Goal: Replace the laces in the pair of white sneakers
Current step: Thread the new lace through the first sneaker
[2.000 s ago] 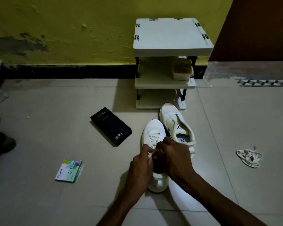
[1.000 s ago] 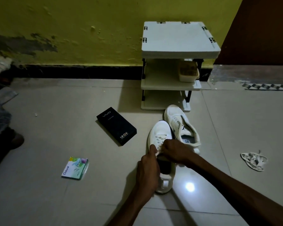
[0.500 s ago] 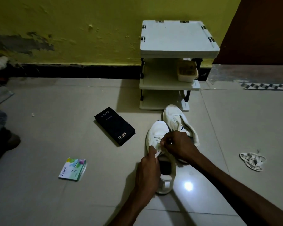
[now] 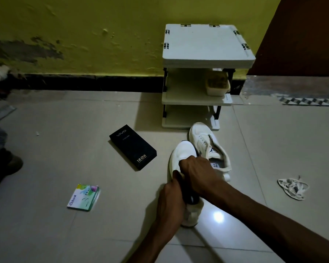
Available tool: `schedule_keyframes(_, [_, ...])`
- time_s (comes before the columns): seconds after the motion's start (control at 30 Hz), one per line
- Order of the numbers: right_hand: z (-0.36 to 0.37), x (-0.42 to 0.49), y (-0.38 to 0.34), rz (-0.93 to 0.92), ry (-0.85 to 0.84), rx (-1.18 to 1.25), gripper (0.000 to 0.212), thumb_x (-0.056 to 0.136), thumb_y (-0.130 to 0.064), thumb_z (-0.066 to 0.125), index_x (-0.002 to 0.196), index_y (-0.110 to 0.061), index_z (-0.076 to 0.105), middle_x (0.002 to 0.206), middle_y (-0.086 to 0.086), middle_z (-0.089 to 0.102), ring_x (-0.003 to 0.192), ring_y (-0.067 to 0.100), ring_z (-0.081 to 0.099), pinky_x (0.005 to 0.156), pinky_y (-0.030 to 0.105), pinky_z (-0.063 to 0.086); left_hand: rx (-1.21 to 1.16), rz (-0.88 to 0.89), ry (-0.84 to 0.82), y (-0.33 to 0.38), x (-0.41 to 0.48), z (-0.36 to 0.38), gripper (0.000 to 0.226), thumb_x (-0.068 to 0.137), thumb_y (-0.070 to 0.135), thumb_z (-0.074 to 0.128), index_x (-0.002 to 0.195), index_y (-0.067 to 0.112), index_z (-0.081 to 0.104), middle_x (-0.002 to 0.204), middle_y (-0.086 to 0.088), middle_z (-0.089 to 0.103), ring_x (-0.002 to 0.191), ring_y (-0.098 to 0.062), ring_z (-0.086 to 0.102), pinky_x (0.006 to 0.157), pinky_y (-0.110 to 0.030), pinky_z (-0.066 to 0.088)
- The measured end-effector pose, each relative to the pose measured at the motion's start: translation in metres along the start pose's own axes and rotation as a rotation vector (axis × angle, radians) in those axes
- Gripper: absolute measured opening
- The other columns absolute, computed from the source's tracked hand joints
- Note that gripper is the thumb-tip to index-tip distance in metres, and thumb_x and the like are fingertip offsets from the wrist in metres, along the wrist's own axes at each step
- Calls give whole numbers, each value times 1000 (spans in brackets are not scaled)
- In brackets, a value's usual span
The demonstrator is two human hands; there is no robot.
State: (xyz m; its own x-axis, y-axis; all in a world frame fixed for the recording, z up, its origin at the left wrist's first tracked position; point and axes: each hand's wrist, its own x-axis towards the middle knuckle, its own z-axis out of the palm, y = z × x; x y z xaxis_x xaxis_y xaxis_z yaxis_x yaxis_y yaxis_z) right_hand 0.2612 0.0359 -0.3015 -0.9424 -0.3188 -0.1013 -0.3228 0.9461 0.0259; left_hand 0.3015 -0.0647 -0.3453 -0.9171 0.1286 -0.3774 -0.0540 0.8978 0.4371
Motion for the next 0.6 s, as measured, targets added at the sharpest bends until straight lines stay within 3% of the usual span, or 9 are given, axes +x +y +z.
schedule_keyframes(0.03, [7,2,2,-8,-3,16,45,60,-31,87,61,-21,43,59,8,59,49,27,60,50,25,23,10,-8,-11,1,1,-1,44,104,31,42,143,13,36,142,-5,50,128,-16,49,103,-22,36])
schedule_keyframes(0.1, [17,2,3,-25,44,105,18,90,-28,61,89,-10,57,89,15,65,81,34,64,61,31,29,21,-21,-37,3,2,-3,47,104,31,43,146,14,32,145,-6,46,131,-18,46,106,-24,35])
schedule_keyframes(0.17, [25,2,8,-6,58,157,25,98,-28,45,107,-5,53,101,16,64,91,35,61,67,34,32,15,-35,-53,4,1,-2,49,104,31,43,147,13,30,146,-8,45,132,-20,45,106,-26,35])
schedule_keyframes(0.27, [23,0,11,-17,52,296,31,94,-26,52,117,-5,47,99,14,64,89,34,62,69,36,41,-2,16,44,4,-1,-1,46,103,25,43,146,13,31,138,-8,51,124,-21,52,101,-28,42])
schedule_keyframes(0.43, [23,-2,18,61,28,623,40,78,-15,67,107,-12,40,64,-9,43,56,14,45,54,24,31,-100,45,92,-2,-2,2,50,102,20,41,149,23,24,136,-8,53,122,-26,54,98,-36,46])
schedule_keyframes(0.5, [26,-3,20,121,47,728,41,76,-13,70,101,-15,37,60,-9,44,51,4,42,49,14,29,-133,39,97,-3,-2,3,49,101,19,40,147,25,24,134,-8,54,120,-26,55,98,-38,48])
schedule_keyframes(0.6, [27,-3,23,188,23,772,42,75,-13,72,99,-14,37,60,-5,48,52,5,43,49,16,33,-151,72,117,-3,-3,4,45,102,19,38,145,26,26,130,-9,57,115,-25,57,95,-37,49])
